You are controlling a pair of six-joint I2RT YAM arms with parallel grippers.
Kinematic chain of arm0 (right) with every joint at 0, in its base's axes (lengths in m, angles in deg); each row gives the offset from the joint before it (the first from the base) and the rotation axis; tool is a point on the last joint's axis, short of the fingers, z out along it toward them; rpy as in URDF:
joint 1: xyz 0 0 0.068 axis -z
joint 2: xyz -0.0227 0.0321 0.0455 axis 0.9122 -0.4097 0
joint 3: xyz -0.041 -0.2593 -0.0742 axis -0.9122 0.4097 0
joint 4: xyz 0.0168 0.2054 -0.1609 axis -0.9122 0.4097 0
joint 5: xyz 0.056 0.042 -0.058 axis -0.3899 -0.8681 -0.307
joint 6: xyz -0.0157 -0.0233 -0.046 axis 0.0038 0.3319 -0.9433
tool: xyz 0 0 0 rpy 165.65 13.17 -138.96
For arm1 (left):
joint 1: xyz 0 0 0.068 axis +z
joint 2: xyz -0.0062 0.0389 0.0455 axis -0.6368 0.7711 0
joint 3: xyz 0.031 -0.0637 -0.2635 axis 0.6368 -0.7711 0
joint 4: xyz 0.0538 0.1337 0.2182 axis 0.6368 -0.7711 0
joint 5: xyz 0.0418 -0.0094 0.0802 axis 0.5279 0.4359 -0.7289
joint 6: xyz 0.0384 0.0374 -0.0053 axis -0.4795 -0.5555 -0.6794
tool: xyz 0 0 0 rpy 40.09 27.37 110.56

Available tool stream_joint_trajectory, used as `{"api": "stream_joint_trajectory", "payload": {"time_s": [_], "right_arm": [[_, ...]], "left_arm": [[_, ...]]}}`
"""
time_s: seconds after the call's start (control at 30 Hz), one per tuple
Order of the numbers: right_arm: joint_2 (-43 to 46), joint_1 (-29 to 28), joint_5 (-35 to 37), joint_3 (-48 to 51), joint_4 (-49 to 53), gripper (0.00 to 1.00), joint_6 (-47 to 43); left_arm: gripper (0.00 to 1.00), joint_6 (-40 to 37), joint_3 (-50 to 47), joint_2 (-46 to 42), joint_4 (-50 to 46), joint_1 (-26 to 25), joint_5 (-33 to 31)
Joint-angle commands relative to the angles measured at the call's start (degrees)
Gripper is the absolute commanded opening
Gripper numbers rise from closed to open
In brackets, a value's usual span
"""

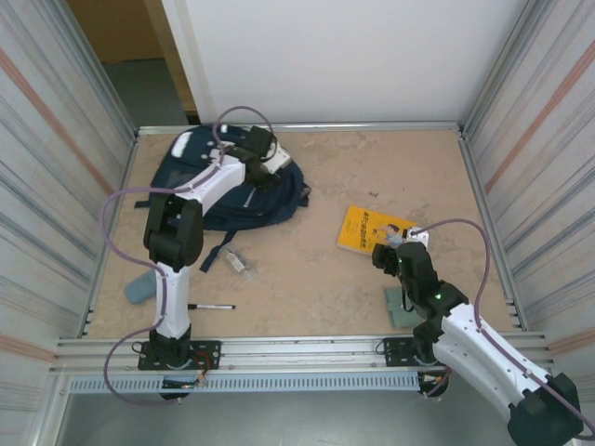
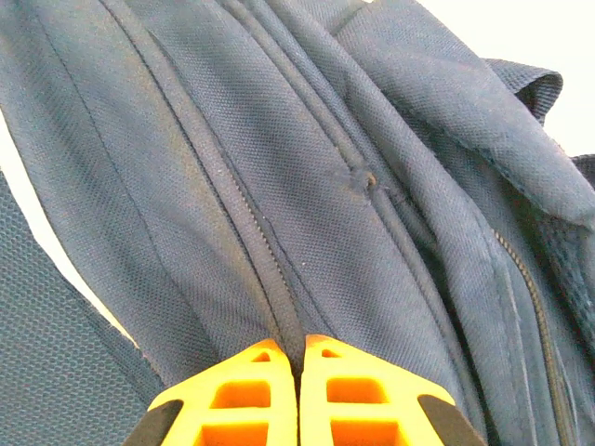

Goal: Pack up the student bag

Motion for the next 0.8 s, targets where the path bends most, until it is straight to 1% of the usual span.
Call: {"api": "stream_joint_trajectory", "payload": {"time_s": [0.0, 0.1, 0.13, 0.17, 0.23, 0.37, 0.43, 0.5, 0.53, 0.57, 0.6, 0.63, 0.67, 0.77], "right_arm": [[-2.5, 1.4, -3.8, -6.0, 6.1, 0.78, 2.5], [-6.3, 1.5, -6.3, -9.4, 8.5, 0.78, 1.4], [-7.5, 1.6, -7.4, -10.5, 9.1, 0.78, 1.0], [-8.7, 2.0, -8.9, -11.6, 9.5, 0.78, 0.8], [-11.0, 3.3, -13.8, -13.8, 9.9, 0.78, 0.5], [-16.3, 5.6, -23.9, -17.6, 10.0, 0.78, -0.3], [-18.8, 6.7, -28.7, -19.3, 9.9, 0.78, -1.0], [-22.1, 7.4, -33.3, -20.7, 9.4, 0.79, -2.8], [-23.7, 7.6, -34.6, -21.5, 9.2, 0.79, -4.2], [-24.9, 7.8, -35.0, -22.1, 9.1, 0.81, -5.1], [-26.5, 8.4, -35.7, -23.0, 9.0, 0.82, -6.2], [-28.1, 9.5, -37.4, -24.0, 9.0, 0.82, -7.2], [-29.4, 10.8, -39.5, -24.9, 9.1, 0.82, -7.5], [-34.1, 15.6, -46.8, -28.5, 8.7, 0.82, -7.0]], "left_arm": [[0.0, -12.8, -2.1, -6.4, 5.9, -2.8, 11.1], [0.0, -19.0, -4.9, -9.0, 8.5, -3.9, 16.5], [0.0, -21.8, -6.1, -9.9, 9.5, -4.2, 17.4], [0.0, -23.5, -7.0, -10.5, 10.7, -4.6, 16.8], [0.0, -25.5, -6.6, -10.9, 10.7, -4.6, 16.2], [0.0, -31.0, -5.9, -12.3, 6.5, -3.8, 20.1], [0.0, -33.4, -7.9, -13.9, 6.6, -3.4, 22.1], [0.0, -36.3, -10.9, -15.9, 7.5, -2.6, 25.6], [0.0, -39.4, -13.0, -17.0, 8.4, -2.4, 27.0], [0.0, -42.9, -15.2, -17.8, 9.3, -2.9, 26.8], [0.0, -46.4, -17.6, -18.8, 11.1, -4.0, 24.8], [0.0, -47.6, -19.2, -19.6, 12.7, -4.8, 22.9], [0.0, -48.1, -19.8, -20.3, 13.2, -5.0, 22.8], [0.0, -47.9, -22.1, -23.1, 15.6, -3.6, 26.2]]}}
